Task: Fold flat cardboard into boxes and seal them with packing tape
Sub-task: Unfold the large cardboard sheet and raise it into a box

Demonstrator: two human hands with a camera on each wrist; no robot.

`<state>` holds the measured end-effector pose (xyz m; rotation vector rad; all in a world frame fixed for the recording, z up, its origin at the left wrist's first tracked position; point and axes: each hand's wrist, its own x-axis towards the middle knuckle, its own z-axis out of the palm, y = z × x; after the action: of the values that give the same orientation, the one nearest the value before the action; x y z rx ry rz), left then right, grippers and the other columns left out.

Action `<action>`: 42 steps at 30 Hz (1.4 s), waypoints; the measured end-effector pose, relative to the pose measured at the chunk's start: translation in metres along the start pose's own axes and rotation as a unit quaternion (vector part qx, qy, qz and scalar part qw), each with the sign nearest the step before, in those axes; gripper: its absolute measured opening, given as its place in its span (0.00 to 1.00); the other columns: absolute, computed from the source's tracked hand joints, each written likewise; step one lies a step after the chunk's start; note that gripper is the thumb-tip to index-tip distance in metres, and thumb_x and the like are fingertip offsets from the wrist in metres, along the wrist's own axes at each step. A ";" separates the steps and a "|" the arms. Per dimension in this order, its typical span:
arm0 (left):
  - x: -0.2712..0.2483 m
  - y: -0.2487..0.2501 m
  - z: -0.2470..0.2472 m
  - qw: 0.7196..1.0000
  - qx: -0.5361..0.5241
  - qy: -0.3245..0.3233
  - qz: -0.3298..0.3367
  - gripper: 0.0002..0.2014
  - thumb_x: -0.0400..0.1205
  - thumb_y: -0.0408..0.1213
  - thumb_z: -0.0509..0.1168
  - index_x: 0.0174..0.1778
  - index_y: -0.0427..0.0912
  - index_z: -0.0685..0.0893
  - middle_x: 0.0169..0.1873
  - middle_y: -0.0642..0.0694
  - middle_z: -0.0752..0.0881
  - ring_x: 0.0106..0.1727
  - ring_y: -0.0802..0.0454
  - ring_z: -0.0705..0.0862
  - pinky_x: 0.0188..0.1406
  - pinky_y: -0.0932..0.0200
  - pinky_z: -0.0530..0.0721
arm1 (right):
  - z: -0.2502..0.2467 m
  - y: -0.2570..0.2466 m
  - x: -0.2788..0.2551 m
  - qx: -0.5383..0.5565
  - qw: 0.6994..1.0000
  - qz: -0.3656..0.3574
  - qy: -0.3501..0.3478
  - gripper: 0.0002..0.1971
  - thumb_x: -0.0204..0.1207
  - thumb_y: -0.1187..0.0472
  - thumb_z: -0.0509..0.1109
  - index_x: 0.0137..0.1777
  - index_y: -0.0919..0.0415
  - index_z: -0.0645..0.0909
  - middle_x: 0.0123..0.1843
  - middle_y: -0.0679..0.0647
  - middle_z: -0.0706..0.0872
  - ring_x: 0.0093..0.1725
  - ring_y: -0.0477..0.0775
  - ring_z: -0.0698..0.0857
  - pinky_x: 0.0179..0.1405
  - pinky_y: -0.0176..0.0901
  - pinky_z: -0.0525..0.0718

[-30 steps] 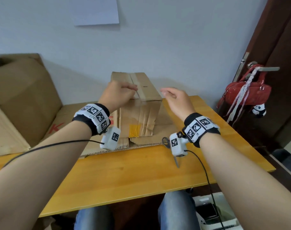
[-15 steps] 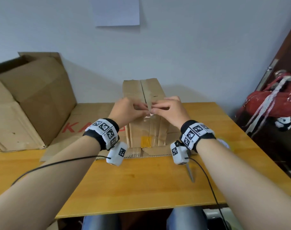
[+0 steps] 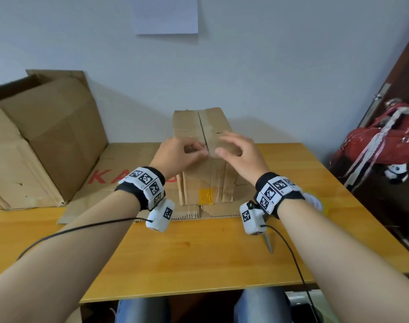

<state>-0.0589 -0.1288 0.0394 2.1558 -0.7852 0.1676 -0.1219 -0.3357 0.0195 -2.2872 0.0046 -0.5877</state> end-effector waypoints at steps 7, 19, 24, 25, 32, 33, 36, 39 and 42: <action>0.000 -0.016 -0.019 0.951 -0.150 0.088 -0.256 0.23 0.86 0.41 0.65 0.79 0.48 0.73 0.52 0.47 0.85 0.41 0.51 0.86 0.24 0.67 0.83 | -0.005 -0.043 0.000 0.177 0.950 0.256 -0.034 0.29 0.85 0.40 0.60 0.81 0.54 0.72 0.77 0.52 0.79 0.67 0.57 0.81 0.65 0.62 0.80; -0.020 -0.048 -0.048 0.877 -0.198 0.231 -0.372 0.22 0.81 0.32 0.58 0.73 0.31 0.72 0.70 0.31 0.77 0.66 0.30 0.80 0.57 0.42 0.80 | -0.007 -0.103 0.010 0.233 0.959 -0.083 0.140 0.13 0.80 0.72 0.65 0.52 0.59 0.90 0.41 0.49 0.94 0.49 0.46 0.91 0.57 0.37 0.85; -0.014 -0.047 -0.055 0.915 -0.135 0.258 -0.280 0.22 0.84 0.42 0.64 0.74 0.46 0.71 0.75 0.42 0.67 0.74 0.37 0.71 0.69 0.49 0.72 | -0.019 -0.049 0.016 0.051 0.946 0.133 0.290 0.14 0.78 0.60 0.64 0.61 0.47 0.84 0.67 0.48 0.82 0.70 0.56 0.73 0.70 0.54 0.75; -0.013 -0.045 -0.052 0.934 -0.110 0.233 -0.248 0.23 0.83 0.43 0.66 0.75 0.50 0.72 0.76 0.43 0.69 0.76 0.39 0.70 0.72 0.47 0.72 | -0.018 -0.038 0.017 0.044 0.946 0.195 0.255 0.16 0.80 0.57 0.65 0.67 0.48 0.80 0.71 0.50 0.79 0.72 0.59 0.71 0.71 0.55 0.73; 0.002 -0.036 -0.030 0.979 -0.057 0.042 -0.189 0.07 0.78 0.43 0.70 0.49 0.60 0.88 0.70 0.55 0.79 0.66 0.48 0.82 0.48 0.53 0.90 | -0.002 -0.003 0.015 0.221 0.898 0.369 0.088 0.16 0.84 0.50 0.67 0.52 0.65 0.77 0.47 0.56 0.79 0.51 0.59 0.77 0.63 0.57 0.79; 0.002 -0.036 -0.030 0.976 -0.054 0.041 -0.207 0.07 0.79 0.41 0.69 0.47 0.60 0.87 0.71 0.55 0.78 0.65 0.47 0.82 0.51 0.48 0.90 | -0.001 0.003 0.015 0.222 0.892 0.382 0.097 0.16 0.82 0.49 0.69 0.58 0.63 0.78 0.56 0.57 0.81 0.56 0.60 0.79 0.66 0.59 0.80; 0.003 -0.037 -0.030 0.973 -0.008 0.048 -0.226 0.09 0.80 0.38 0.61 0.47 0.56 0.85 0.69 0.54 0.75 0.64 0.43 0.81 0.28 0.50 0.90 | 0.000 0.010 0.014 0.232 0.877 0.414 0.077 0.17 0.85 0.56 0.64 0.70 0.63 0.77 0.68 0.59 0.82 0.61 0.61 0.78 0.70 0.61 0.79; 0.001 -0.038 -0.034 0.967 0.040 0.051 -0.248 0.11 0.83 0.38 0.56 0.56 0.47 0.82 0.68 0.52 0.70 0.65 0.39 0.75 0.14 0.61 0.79 | 0.005 0.011 0.015 0.245 0.878 0.410 0.035 0.17 0.86 0.60 0.63 0.71 0.64 0.80 0.69 0.57 0.83 0.66 0.59 0.79 0.68 0.56 0.78; -0.002 -0.042 -0.038 0.966 0.048 0.045 -0.251 0.08 0.81 0.38 0.55 0.51 0.48 0.78 0.65 0.51 0.69 0.64 0.31 0.78 0.39 0.49 0.88 | 0.013 0.006 0.021 0.253 0.897 0.362 0.032 0.17 0.82 0.49 0.64 0.66 0.52 0.85 0.69 0.53 0.85 0.69 0.57 0.80 0.70 0.58 0.78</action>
<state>-0.0306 -0.0801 0.0364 2.3464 -0.1638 0.0388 -0.0964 -0.3346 0.0163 -1.5875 0.6361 -0.2217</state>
